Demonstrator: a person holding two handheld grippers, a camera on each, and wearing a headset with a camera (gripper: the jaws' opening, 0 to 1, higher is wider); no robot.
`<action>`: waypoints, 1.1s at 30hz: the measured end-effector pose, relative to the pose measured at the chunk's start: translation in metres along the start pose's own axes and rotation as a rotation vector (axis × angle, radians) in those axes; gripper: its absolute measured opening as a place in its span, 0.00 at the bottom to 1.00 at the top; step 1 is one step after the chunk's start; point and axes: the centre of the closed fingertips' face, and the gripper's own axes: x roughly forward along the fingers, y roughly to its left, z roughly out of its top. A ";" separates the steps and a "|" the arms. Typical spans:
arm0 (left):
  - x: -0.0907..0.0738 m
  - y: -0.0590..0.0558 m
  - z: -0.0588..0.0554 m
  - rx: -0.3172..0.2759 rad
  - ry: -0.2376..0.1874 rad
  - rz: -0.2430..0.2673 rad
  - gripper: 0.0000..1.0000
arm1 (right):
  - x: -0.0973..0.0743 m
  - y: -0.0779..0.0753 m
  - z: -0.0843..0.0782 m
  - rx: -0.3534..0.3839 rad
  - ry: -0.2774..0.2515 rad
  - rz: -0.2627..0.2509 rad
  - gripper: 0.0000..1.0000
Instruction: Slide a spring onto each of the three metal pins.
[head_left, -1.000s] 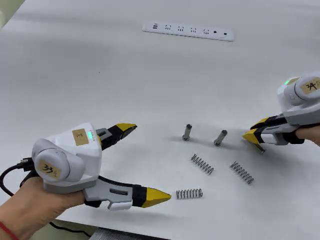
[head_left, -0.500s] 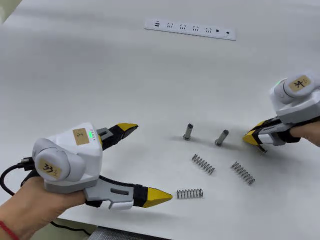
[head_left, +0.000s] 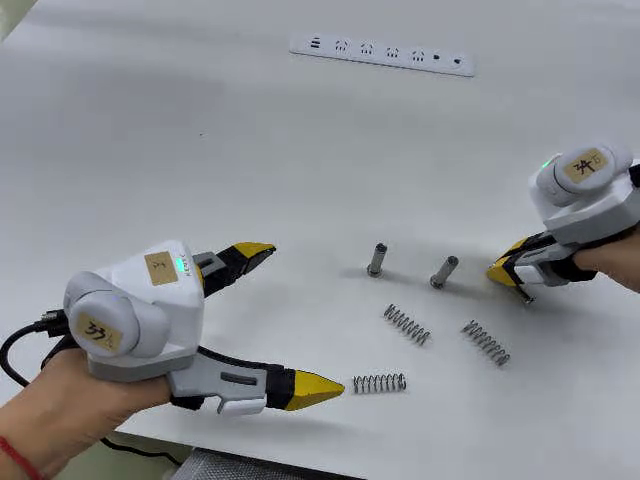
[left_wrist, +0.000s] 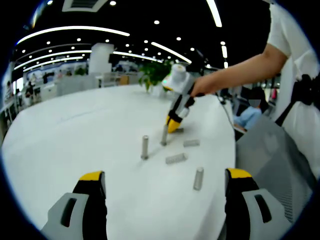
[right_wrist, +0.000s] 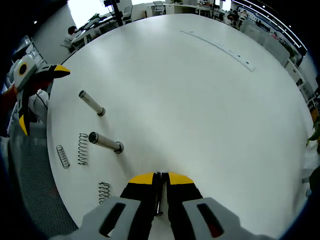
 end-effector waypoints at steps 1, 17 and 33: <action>0.000 0.000 0.000 0.000 0.000 0.000 1.00 | 0.000 0.001 0.000 0.003 0.000 0.002 0.09; 0.000 -0.001 0.002 0.002 0.000 -0.003 1.00 | -0.009 0.007 0.001 -0.009 -0.025 -0.001 0.09; 0.001 -0.002 0.005 0.010 0.000 -0.006 1.00 | -0.022 0.000 0.005 0.024 -0.127 -0.009 0.09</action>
